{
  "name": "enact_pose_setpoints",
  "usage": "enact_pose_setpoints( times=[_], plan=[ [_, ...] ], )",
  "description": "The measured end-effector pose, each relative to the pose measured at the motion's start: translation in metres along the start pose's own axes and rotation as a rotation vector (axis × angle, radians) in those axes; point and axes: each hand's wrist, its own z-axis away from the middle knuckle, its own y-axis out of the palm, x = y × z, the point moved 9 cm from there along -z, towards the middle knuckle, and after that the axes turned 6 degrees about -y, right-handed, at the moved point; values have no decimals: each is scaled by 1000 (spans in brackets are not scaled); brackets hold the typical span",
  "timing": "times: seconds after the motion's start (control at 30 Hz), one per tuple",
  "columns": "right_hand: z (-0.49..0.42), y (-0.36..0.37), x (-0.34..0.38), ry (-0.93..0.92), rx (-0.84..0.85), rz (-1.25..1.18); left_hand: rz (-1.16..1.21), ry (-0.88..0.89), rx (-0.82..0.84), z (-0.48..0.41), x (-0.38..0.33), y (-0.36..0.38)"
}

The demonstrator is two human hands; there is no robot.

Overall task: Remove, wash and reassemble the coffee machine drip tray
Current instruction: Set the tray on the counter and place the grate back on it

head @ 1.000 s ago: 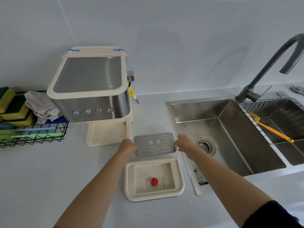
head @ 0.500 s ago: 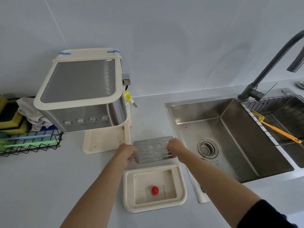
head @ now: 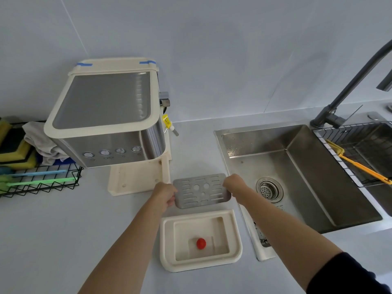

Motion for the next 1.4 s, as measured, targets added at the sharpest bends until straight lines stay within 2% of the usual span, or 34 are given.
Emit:
enact_pose_setpoints(
  times=[0.37, 0.6, 0.77, 1.0, 1.4],
  plan=[
    [-7, -11, -9, 55, -22, -175, 53, -69, 7, 4, 12, -6],
    [-2, -11, -16, 50, 59, -176, 38, -81, 18, 9, 19, -8],
    [5, -12, -17, -24, 49, -157, -91, 54, -73, 18, 5, -12],
    [24, -20, -4, -167, 46, -200, -87, 263, -127, 42, -12, -32],
    [78, -20, -22, -277, 8, -199, -237, 355, -175, 85, 17, -54]
  ],
)
